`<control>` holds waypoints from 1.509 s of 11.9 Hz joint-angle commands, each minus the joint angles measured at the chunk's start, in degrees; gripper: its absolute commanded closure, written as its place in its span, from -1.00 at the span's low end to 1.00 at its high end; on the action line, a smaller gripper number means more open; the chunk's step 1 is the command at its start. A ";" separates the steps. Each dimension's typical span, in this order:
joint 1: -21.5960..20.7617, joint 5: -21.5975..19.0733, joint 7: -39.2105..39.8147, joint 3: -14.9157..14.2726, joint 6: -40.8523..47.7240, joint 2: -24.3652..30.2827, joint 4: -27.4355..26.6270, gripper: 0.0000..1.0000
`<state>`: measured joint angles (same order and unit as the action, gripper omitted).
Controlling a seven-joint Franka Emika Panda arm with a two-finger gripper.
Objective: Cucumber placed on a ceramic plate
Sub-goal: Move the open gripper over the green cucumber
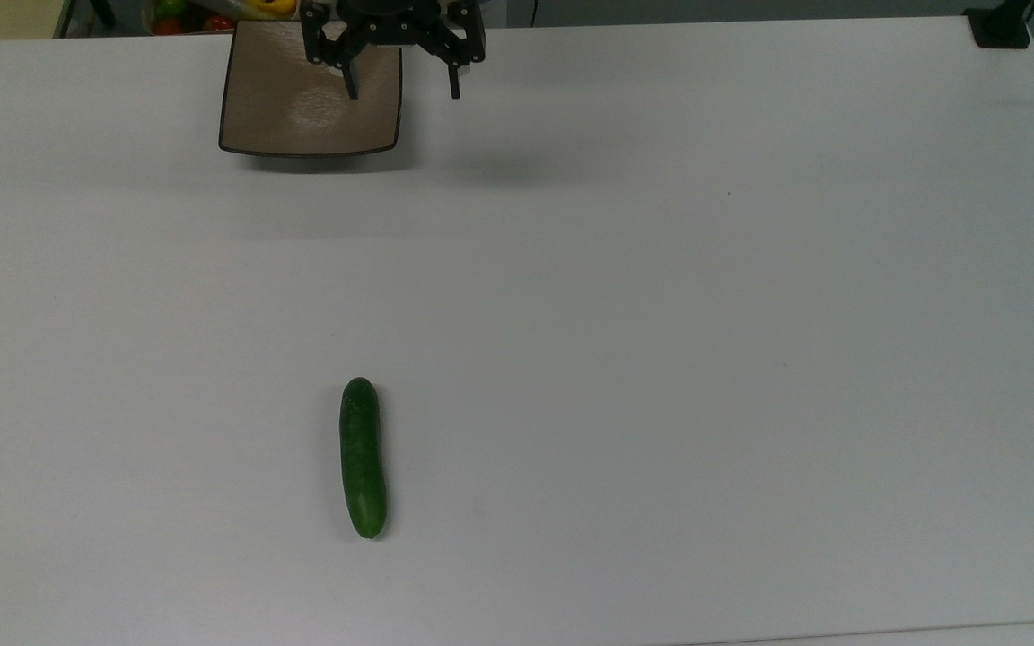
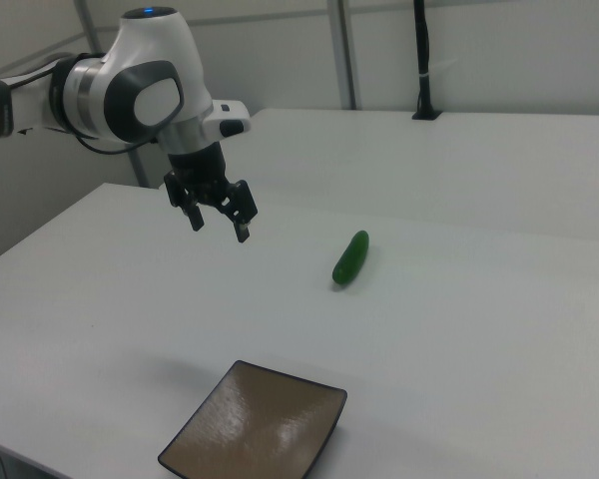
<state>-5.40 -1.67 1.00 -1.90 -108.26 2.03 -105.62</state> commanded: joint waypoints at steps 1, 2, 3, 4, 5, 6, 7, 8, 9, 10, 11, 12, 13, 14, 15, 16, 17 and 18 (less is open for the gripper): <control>-0.75 1.15 0.06 0.41 0.87 -0.53 0.50 -1.00; -0.75 1.15 0.06 0.41 0.95 -0.71 0.50 -1.00; -0.75 1.15 0.06 0.41 0.86 -0.80 0.50 -1.00; -0.84 1.15 0.06 0.41 0.86 -0.80 0.50 -1.00; -0.75 1.15 -0.11 0.41 0.77 -0.88 0.50 -1.00; -0.75 1.06 -0.46 0.41 -0.79 -1.32 0.68 -1.00; -0.75 1.06 -0.55 0.41 -4.81 -2.54 1.03 -1.00; -0.75 0.88 -0.73 0.41 -8.68 -5.17 3.21 -1.00; -0.66 0.88 -1.69 0.41 -10.03 -8.15 6.53 -1.00; -0.66 1.06 -3.53 0.41 -10.47 -11.66 10.66 -1.00; -0.58 1.23 -5.37 0.32 -11.70 -15.26 14.09 -1.00; -0.40 1.23 -6.96 0.32 -14.67 -19.39 18.22 -1.00; -0.40 1.58 -9.15 -0.20 -17.92 -23.61 22.17 -1.00; -0.31 3.24 -10.82 -0.29 -20.39 -28.00 25.95 -1.00; -0.31 6.56 -11.97 -0.29 -22.24 -32.48 29.73 -1.00; -0.23 10.16 -12.42 -0.29 -24.17 -37.14 33.51 -1.00; -0.22 12.81 -12.42 -0.38 -25.84 -40.84 35.90 -1.00; -0.22 15.18 -12.51 -0.38 -26.82 -43.57 37.23 -1.00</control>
<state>-5.29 8.44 -10.23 -1.77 -133.07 -32.73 -76.46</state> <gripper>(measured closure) 0.000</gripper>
